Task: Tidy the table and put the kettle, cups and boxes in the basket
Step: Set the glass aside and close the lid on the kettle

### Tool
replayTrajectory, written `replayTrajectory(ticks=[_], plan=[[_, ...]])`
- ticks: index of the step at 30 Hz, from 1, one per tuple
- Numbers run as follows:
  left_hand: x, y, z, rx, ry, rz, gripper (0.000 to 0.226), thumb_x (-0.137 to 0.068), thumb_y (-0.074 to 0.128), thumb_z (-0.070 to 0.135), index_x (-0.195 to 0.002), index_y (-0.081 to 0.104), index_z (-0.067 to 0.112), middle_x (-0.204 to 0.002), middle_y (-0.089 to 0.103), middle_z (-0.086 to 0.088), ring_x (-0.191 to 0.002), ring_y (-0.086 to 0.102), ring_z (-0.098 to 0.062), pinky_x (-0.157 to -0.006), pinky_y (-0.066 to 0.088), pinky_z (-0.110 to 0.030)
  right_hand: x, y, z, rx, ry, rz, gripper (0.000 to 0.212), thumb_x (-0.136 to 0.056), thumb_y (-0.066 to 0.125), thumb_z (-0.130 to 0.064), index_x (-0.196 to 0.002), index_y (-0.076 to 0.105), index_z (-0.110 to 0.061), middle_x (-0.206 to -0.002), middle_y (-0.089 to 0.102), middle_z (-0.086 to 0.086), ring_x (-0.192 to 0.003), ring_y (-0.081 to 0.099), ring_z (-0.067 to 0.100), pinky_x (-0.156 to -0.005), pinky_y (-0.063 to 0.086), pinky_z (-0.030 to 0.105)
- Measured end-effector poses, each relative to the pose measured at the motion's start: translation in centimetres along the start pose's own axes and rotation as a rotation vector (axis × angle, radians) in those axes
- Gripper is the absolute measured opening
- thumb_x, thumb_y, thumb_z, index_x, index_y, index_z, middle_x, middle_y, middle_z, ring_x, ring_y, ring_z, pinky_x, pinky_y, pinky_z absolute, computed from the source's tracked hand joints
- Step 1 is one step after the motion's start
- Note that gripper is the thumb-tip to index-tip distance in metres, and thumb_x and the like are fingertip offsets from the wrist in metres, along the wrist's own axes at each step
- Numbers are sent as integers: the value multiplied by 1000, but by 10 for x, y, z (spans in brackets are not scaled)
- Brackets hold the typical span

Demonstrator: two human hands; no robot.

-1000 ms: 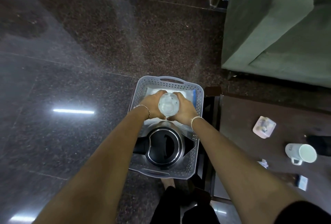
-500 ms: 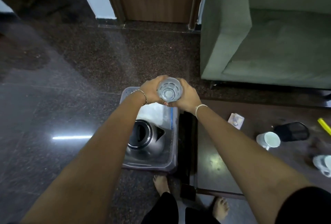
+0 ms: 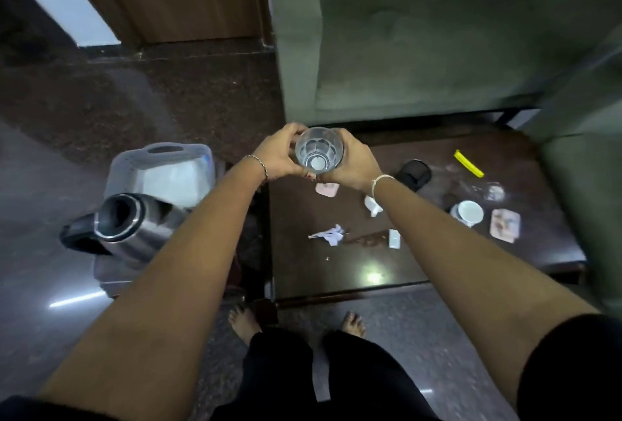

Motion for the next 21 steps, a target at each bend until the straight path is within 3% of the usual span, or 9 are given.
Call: replayTrajectory(ticks=[6, 10, 14, 17, 18, 19, 21], plan=[[-21, 110, 48, -25, 45, -80, 88, -54, 91, 10, -131, 47, 16, -123, 61, -6, -105, 64, -23, -92, 54, -37, 57, -80, 81, 46, 78, 52, 88, -48, 87, -40, -126, 47, -31, -113, 67, -8, -104, 64, 16, -91, 53, 37], [-34, 175, 78, -19, 98, -144, 84, -57, 89, 9, -129, 47, 17, -121, 62, -5, -94, 64, -18, -79, 53, -22, 88, -123, 128, 38, 154, 107, 91, -48, 89, -41, -127, 45, -32, -114, 67, -8, -106, 64, 16, -92, 52, 37], [-47, 227, 91, -17, 114, -211, 84, -57, 89, 9, -130, 48, 19, -116, 62, -1, -99, 64, -20, -85, 55, -29, 110, -147, 174, 1, 221, 161, 88, -49, 88, -36, -125, 45, -31, -111, 68, -5, -103, 66, 20, -90, 53, 40], [-58, 261, 87, 13, 77, -249, 84, -57, 88, 5, -131, 49, 20, -110, 63, 5, -83, 63, -8, -69, 49, -6, 118, -151, 208, 16, 280, 174, 82, -52, 88, -35, -121, 46, -28, -107, 68, -5, -99, 66, 21, -85, 54, 37], [-63, 273, 83, 27, 60, -262, 84, -58, 87, 2, -131, 49, 17, -109, 62, 6, -85, 63, -7, -67, 48, -3, 119, -151, 220, 25, 298, 179, 81, -53, 88, -34, -121, 46, -27, -107, 68, -4, -98, 66, 21, -83, 54, 36], [-68, 284, 77, 30, 43, -279, 85, -58, 87, -1, -132, 48, 15, -111, 63, 5, -91, 64, -11, -71, 51, -7, 119, -149, 232, 30, 319, 183, 79, -54, 88, -34, -121, 46, -27, -106, 67, -4, -98, 66, 22, -80, 52, 34], [-77, 306, 62, 3, 3, -305, 86, -58, 87, -1, -133, 48, 15, -120, 64, -2, -105, 64, -23, -87, 56, -30, 118, -142, 257, 33, 366, 178, 75, -56, 86, -35, -118, 46, -26, -102, 66, -5, -95, 65, 23, -74, 46, 28]])
Point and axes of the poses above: each hand's wrist, its own x-axis away from the middle knuckle, its own y-axis out of the palm, z = x × y, the point moved 5 cm from there along -x, towards the middle knuckle
